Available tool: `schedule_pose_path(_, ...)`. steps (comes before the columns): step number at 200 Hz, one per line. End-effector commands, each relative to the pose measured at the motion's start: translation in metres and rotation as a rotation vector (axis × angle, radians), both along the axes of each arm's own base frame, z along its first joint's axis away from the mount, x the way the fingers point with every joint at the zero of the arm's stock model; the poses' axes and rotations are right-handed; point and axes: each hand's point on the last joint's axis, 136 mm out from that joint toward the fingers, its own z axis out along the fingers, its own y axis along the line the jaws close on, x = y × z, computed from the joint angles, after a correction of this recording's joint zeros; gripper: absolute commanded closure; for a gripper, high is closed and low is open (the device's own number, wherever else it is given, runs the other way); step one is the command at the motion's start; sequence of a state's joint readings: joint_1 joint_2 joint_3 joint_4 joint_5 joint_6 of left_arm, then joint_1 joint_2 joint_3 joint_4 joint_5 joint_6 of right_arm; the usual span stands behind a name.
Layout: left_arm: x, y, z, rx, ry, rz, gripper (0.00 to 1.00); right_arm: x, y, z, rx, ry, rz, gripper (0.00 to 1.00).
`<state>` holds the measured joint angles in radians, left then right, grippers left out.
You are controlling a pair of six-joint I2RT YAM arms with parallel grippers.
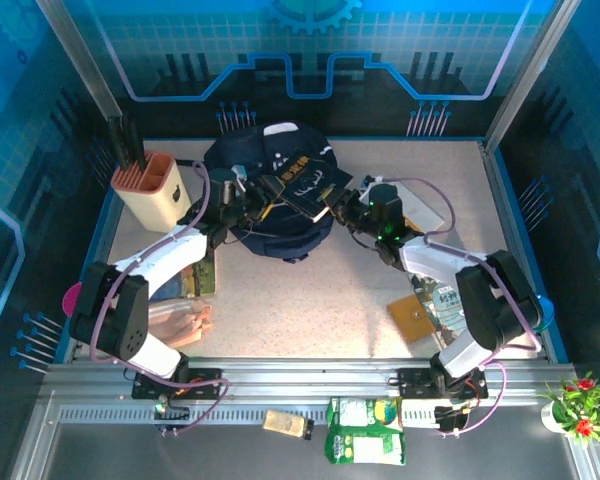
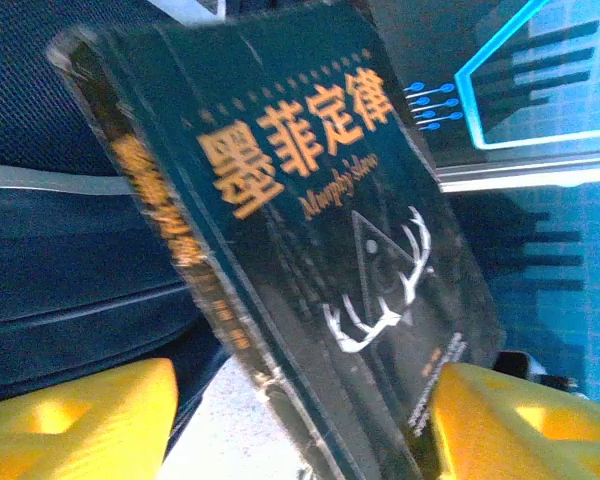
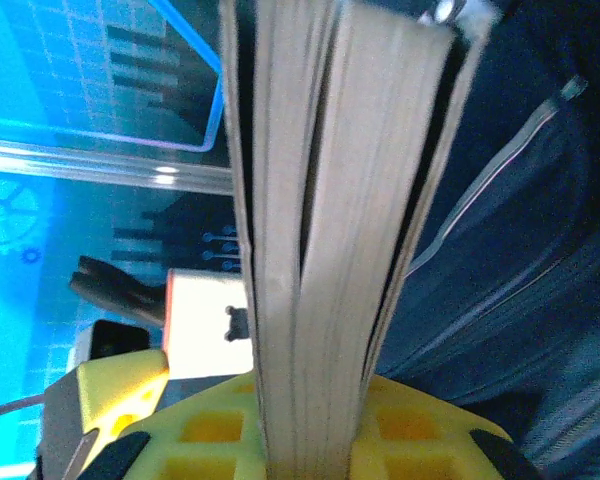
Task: Pack the student bag
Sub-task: Pass the book, then open the student bag at the top-center of the table.
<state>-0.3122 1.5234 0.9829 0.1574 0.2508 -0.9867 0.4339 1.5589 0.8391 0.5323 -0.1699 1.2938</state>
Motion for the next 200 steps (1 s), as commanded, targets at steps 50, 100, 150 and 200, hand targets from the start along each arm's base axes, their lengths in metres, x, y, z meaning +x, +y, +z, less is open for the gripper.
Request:
schedule_pose_path(50,-0.014,-0.033,-0.02,0.709,-0.129,-0.417,0.13,-0.019,-0.099,0.049,-0.272,-0.206,-0.139,0.9)
schedule_pose_path(100,-0.01,-0.042,-0.058,0.952,-0.03,-0.709,0.21,-0.038,-0.143,0.049,-0.411,-0.184,-0.21,0.9)
schedule_pose_path(150,0.013,-0.03,-0.093,1.153,0.028,-0.827,0.36,-0.048,-0.165,0.049,-0.43,-0.161,-0.251,0.9)
schedule_pose_path(200,0.026,-0.033,-0.112,1.231,0.048,-0.934,0.39,-0.054,-0.168,0.046,-0.417,-0.144,-0.255,0.9)
